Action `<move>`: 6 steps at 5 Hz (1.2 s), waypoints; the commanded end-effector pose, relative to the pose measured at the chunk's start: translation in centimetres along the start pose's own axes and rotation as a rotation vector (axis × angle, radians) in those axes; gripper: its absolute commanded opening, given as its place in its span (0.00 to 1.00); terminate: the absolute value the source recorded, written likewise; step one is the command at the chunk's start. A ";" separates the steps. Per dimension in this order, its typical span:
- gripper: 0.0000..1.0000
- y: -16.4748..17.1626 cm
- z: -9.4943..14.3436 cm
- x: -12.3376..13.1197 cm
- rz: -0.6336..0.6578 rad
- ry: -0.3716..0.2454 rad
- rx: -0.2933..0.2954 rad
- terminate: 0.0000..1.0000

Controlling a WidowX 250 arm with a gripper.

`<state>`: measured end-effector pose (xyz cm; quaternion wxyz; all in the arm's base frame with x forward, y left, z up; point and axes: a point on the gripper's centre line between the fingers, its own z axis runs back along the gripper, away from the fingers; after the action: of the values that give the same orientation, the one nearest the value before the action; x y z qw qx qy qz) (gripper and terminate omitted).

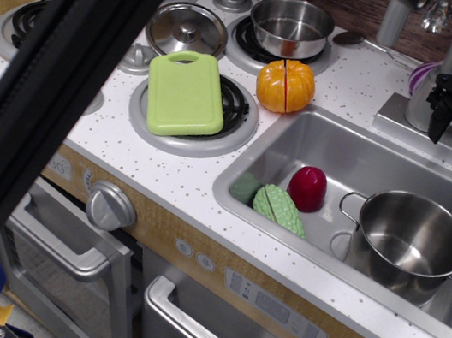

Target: Turn lever vertical to front

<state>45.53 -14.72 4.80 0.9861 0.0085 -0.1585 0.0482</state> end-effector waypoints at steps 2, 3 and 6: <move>1.00 -0.5 1.6 0.5 -0.053 -0.016 0.047 0.00; 1.00 -1.4 2.8 0.8 -0.049 -0.046 0.091 0.00; 1.00 -1.2 5.1 3.5 -0.014 -0.238 0.104 0.00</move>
<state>46.82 -15.61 5.00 0.9698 0.0947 -0.2230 0.0279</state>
